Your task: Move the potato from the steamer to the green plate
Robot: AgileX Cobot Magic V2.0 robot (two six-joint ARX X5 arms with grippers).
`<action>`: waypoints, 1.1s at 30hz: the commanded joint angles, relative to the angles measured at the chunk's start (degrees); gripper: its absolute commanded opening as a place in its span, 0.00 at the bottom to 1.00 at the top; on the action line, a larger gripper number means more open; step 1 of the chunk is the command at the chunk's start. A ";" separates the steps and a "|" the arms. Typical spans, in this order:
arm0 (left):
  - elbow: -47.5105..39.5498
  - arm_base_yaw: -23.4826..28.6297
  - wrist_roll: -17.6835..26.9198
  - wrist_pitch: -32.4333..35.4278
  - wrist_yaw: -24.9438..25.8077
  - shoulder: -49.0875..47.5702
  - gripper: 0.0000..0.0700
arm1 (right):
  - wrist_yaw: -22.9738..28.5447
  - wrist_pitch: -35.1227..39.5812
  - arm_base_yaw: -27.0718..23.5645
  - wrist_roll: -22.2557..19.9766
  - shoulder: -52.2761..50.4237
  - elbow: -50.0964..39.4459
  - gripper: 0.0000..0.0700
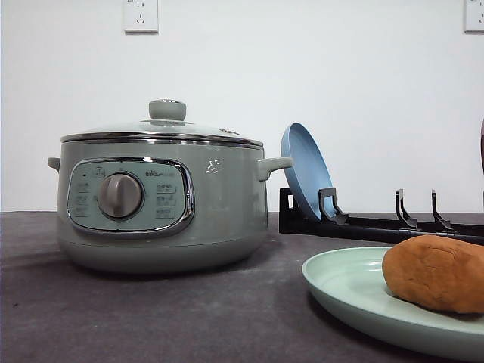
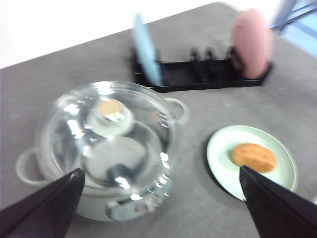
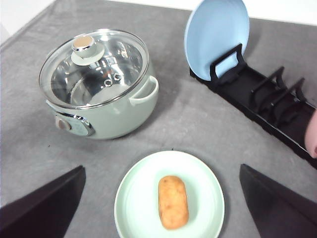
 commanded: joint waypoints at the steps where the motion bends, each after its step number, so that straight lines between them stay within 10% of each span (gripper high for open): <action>1: -3.53 -0.37 -1.30 1.83 0.39 -2.86 0.91 | -0.11 2.88 0.31 -0.75 -1.86 -2.32 0.90; 17: -8.55 -0.37 -2.41 0.94 0.39 -8.29 0.89 | -0.31 8.25 0.31 -0.74 -8.90 -12.48 0.90; 19: -8.55 -0.37 -2.42 0.76 0.39 -8.29 0.64 | -0.55 8.39 0.31 -0.71 -8.90 -12.48 0.74; 21: -8.55 -0.37 -2.44 0.54 0.36 -8.29 0.06 | -1.19 8.36 0.31 -0.73 -8.90 -12.48 0.08; 33: -8.53 -0.37 -2.60 0.75 0.37 -8.60 0.00 | -1.50 9.01 0.31 -0.35 -8.90 -12.46 0.04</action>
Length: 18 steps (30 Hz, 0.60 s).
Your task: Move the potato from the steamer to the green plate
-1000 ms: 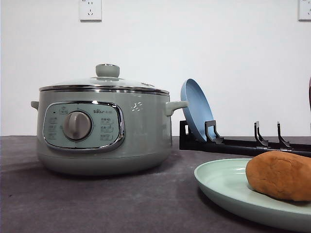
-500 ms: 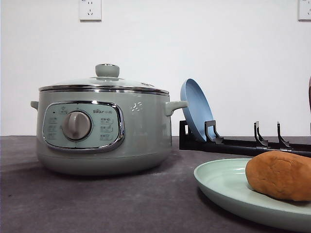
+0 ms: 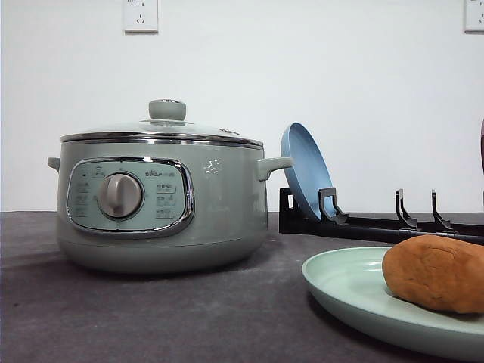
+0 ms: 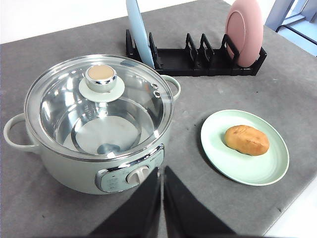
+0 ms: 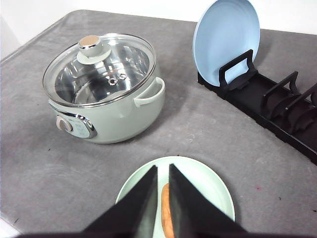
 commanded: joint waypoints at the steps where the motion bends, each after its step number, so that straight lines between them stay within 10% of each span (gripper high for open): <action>1: 0.61 -0.37 -0.09 0.64 0.04 0.11 0.00 | 0.04 0.72 0.30 -0.04 0.20 0.70 0.04; 18: -4.66 6.03 -0.09 4.40 0.07 -2.82 0.00 | 0.06 0.71 0.30 -0.04 0.20 0.70 0.04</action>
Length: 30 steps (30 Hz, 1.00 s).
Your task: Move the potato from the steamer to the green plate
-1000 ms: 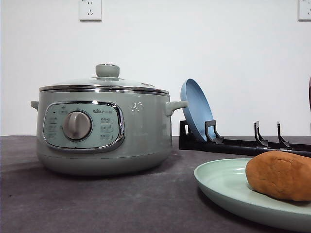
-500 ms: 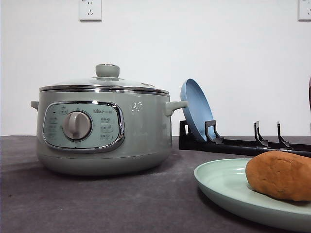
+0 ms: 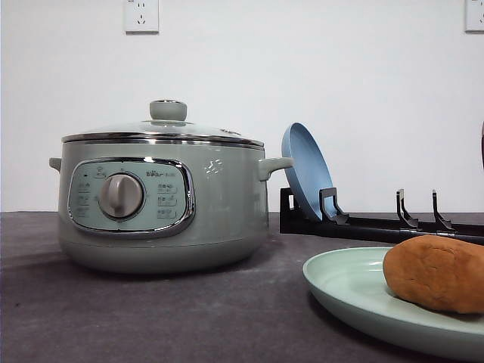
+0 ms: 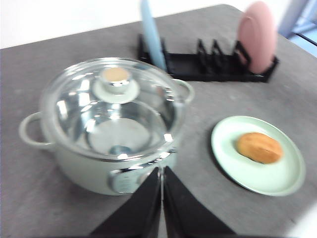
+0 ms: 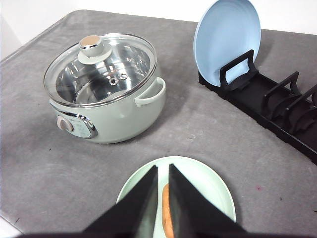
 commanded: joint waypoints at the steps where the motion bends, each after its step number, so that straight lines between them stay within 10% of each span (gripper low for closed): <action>1: -3.82 2.53 -0.10 4.04 -0.04 -1.74 0.00 | 0.03 0.71 0.30 -0.04 0.20 0.70 0.04; 14: -48.78 18.32 2.00 45.49 -0.26 -25.63 0.00 | 0.04 0.72 0.30 -0.04 0.20 0.70 0.04; 30: -62.00 20.79 -2.51 49.50 -10.86 -34.34 0.00 | 0.04 0.72 0.30 -0.04 0.20 0.70 0.04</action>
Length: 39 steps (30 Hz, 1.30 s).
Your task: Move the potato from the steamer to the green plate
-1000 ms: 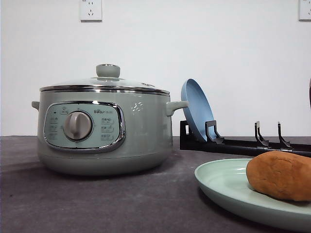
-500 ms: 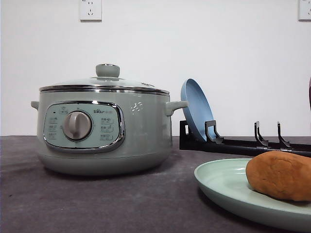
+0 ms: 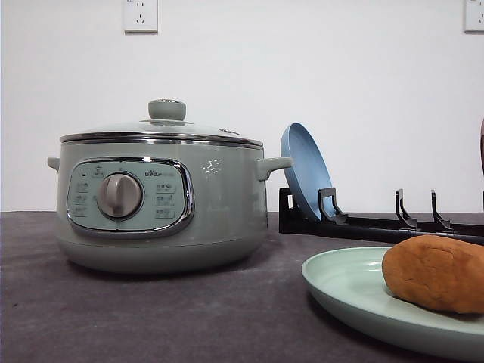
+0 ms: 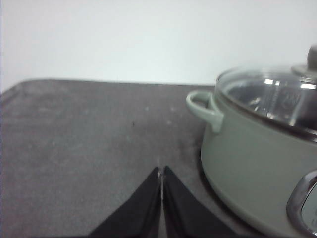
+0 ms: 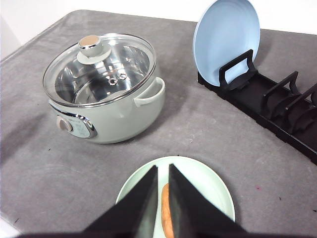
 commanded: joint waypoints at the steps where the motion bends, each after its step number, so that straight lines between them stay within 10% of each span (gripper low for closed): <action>1: -1.20 0.11 -0.55 -0.66 -0.42 -0.33 0.00 | 0.04 0.72 0.31 -0.04 0.17 0.70 0.04; 39: -1.18 -0.13 -0.28 -8.70 -0.58 -1.18 0.00 | 0.04 0.74 0.31 -0.04 0.17 0.70 0.04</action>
